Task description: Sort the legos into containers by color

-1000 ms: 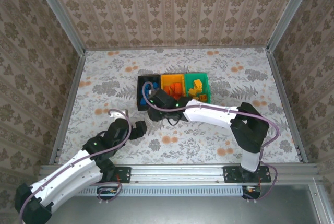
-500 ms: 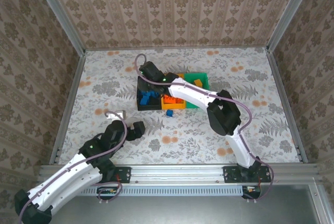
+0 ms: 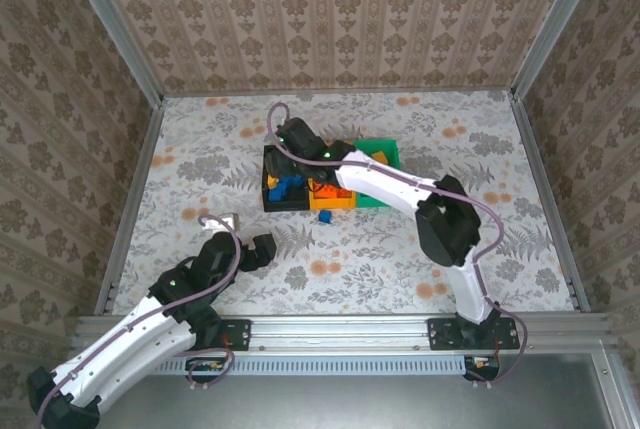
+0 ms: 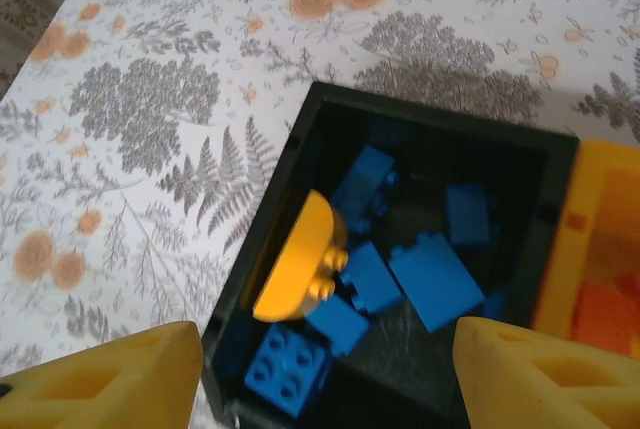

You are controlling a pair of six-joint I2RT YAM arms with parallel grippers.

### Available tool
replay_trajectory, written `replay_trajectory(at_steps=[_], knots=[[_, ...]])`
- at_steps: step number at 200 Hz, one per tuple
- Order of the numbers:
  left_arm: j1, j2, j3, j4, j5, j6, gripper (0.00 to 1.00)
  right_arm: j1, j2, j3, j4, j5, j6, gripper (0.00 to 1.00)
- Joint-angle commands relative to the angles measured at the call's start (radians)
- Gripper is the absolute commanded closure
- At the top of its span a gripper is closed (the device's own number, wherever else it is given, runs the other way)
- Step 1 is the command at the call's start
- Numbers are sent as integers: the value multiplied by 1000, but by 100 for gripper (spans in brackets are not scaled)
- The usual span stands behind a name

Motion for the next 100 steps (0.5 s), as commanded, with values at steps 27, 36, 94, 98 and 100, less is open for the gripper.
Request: replay_trajectory(at_steps=[27, 36, 94, 98, 100], knots=[[13, -8, -3, -3, -11, -9, 0, 34, -299, -439, 119, -4, 93, 29], [14, -7, -4, -1, -11, -8, 0, 36, -322, -502, 124, -1, 113, 29], [28, -3, -4, 2, 3, -6, 0, 45, -374, -716, 181, 12, 194, 27], [28, -2, -4, 2, 4, -6, 0, 46, -378, -723, 185, 11, 193, 27], [29, -2, -4, 1, 6, -7, 0, 46, -380, -725, 187, 11, 193, 27]])
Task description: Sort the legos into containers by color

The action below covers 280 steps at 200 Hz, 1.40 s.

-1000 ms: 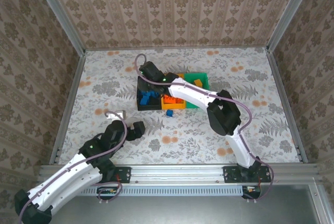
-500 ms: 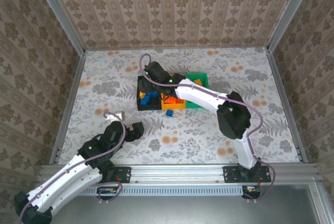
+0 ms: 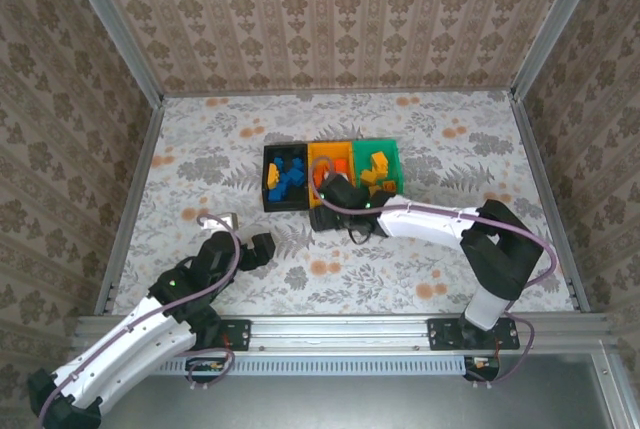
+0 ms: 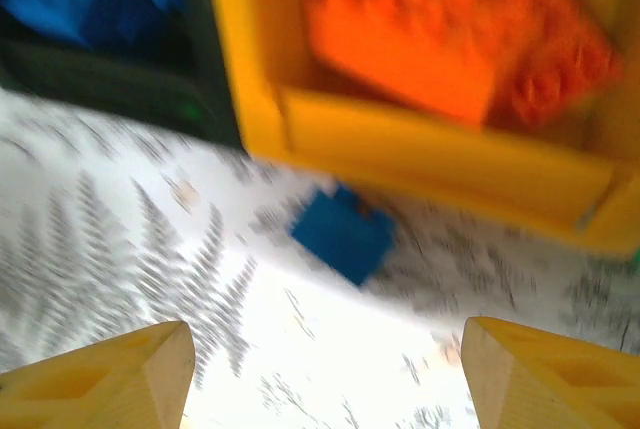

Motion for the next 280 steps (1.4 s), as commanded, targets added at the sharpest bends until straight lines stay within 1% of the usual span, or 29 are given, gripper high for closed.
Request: replay_trajectory(at_steps=[1, 32, 89, 137, 187, 207, 221, 255, 280], knots=[[10, -2, -4, 1, 6, -7, 0, 3, -30, -26, 74, 10, 57, 27], [12, -3, -1, 6, 9, -3, 0, 3, -40, -47, 89, 32, 43, 25], [18, -1, -9, 5, 11, -6, 0, -1, 89, -11, 169, 62, 62, 24], [21, -3, -15, 3, 14, -11, 0, 2, 194, 36, 182, 142, 111, 24], [24, -3, -21, 9, 14, -14, 0, 8, 243, 57, 184, 233, 158, 26], [25, -2, -21, 8, 15, -14, 0, 9, 261, 71, 174, 252, 166, 29], [26, -2, -21, 9, 15, -15, 0, 10, 265, 71, 174, 255, 168, 34], [26, -2, -28, 14, 19, -18, 0, 17, 251, 54, 184, 243, 160, 49], [27, -2, -29, 16, 22, -19, 0, 27, 213, 21, 204, 223, 151, 61]])
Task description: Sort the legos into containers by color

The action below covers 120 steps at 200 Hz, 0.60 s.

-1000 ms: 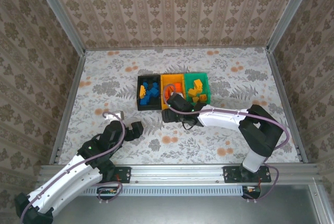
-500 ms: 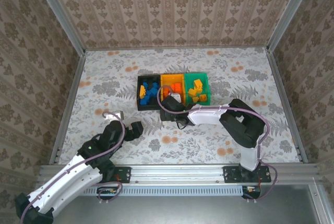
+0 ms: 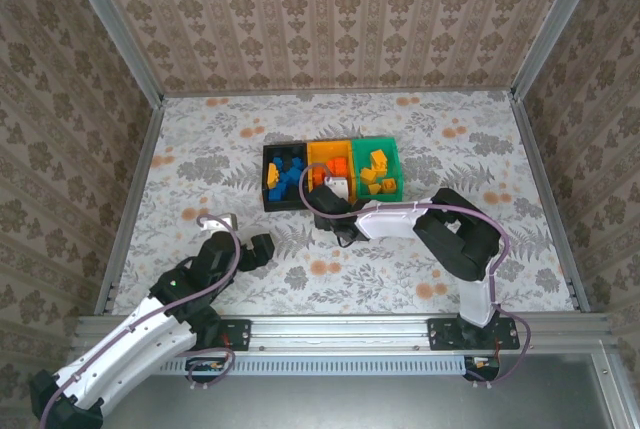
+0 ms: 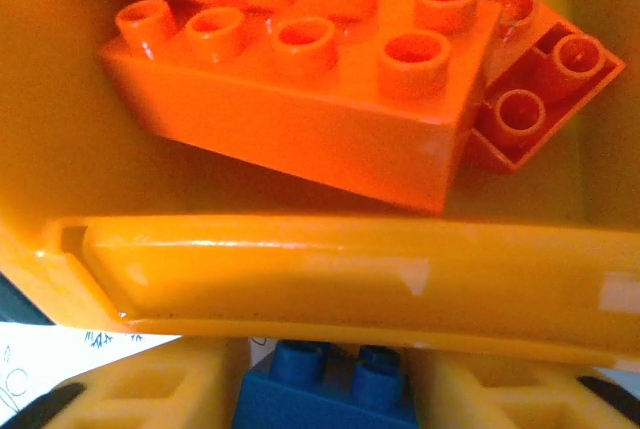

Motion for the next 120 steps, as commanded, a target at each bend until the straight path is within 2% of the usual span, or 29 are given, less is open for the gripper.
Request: replay_trajectory(at_steps=[1, 32, 75, 94, 120], knots=[[7, -3, -12, 15, 10, -18, 0, 11, -20, -30, 32, -8, 0, 62], [10, -3, -11, 10, 8, -17, 0, 25, -113, -80, 44, -64, -29, 71], [14, -10, -9, 0, -5, -17, 0, 45, -247, -61, 23, -185, -104, 71], [15, -16, -8, -5, -6, -18, 0, 50, -239, 10, -5, -220, -128, 70], [15, -30, -6, -22, -11, -23, 0, 49, -159, 142, -37, -205, -161, 68]])
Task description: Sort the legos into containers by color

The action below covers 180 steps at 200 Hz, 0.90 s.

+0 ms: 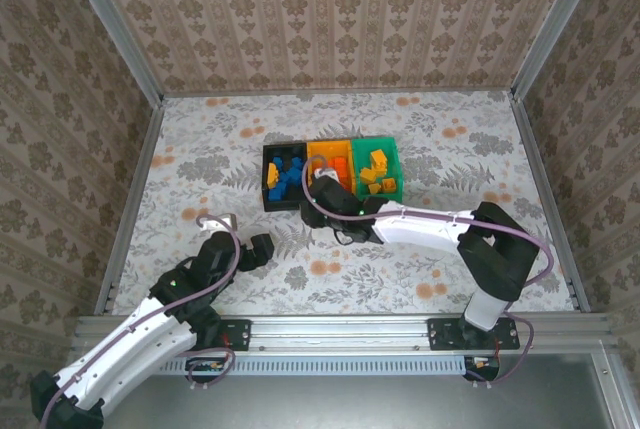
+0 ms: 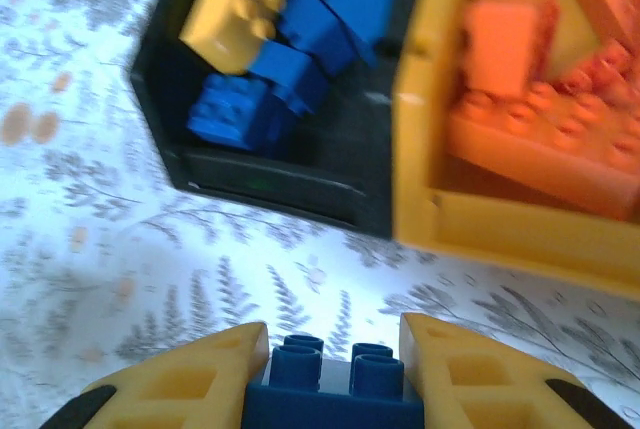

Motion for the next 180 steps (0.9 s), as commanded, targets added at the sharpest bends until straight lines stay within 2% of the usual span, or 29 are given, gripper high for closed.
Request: replay_trajectory(at_steps=[1, 37, 78, 133, 147, 166, 180], knots=[[9, -24, -4, -24, -13, -23, 0, 3, 67, 142, -48, -27, -63, 68], [11, -32, 0, -39, -10, -31, 0, -25, 238, 381, -123, 16, -83, 66], [13, -33, 8, -47, -11, -32, 0, -61, 341, 517, -176, 62, -69, 66], [16, -42, 23, -73, -29, -25, 0, -70, 350, 512, -172, 53, -51, 65], [18, -43, 25, -72, -28, -23, 0, -69, 354, 512, -177, 46, -47, 58], [18, -43, 36, -73, -29, -16, 0, -69, 359, 520, -190, 49, -45, 38], [20, -43, 46, -82, -33, -11, 0, -69, 355, 525, -191, 48, -44, 33]])
